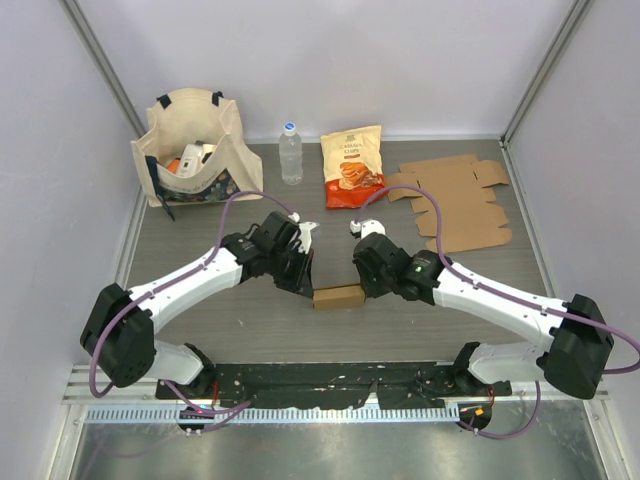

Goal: Fold the paper box

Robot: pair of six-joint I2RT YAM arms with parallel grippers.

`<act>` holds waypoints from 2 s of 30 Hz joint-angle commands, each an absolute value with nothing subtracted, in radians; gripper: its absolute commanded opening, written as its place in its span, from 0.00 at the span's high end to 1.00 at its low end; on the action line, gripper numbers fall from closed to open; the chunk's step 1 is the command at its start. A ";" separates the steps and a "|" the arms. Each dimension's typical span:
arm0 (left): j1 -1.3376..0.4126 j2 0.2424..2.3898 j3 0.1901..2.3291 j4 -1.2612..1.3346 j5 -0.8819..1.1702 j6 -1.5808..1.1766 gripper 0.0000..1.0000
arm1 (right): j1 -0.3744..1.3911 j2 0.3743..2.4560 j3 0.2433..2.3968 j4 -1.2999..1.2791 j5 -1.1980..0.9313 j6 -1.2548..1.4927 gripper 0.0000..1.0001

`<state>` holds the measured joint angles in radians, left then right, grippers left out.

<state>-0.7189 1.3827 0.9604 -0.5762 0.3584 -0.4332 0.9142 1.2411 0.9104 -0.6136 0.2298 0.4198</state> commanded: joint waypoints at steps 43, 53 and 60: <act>-0.907 1.321 0.893 -0.500 0.014 -0.495 1.00 | 0.879 1.066 0.782 -0.475 0.172 0.555 0.88; -0.907 1.215 0.888 -0.515 0.024 -0.552 0.64 | 0.833 1.026 0.914 -0.601 0.124 0.406 0.52; -0.899 1.284 0.956 -0.477 0.055 -0.610 0.60 | 0.687 1.141 0.940 -0.592 -0.080 0.238 0.53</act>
<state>-0.9031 1.2358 0.8860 -0.5201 0.0349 -0.5682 0.7460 1.0977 0.9123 -0.5850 0.0463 0.3630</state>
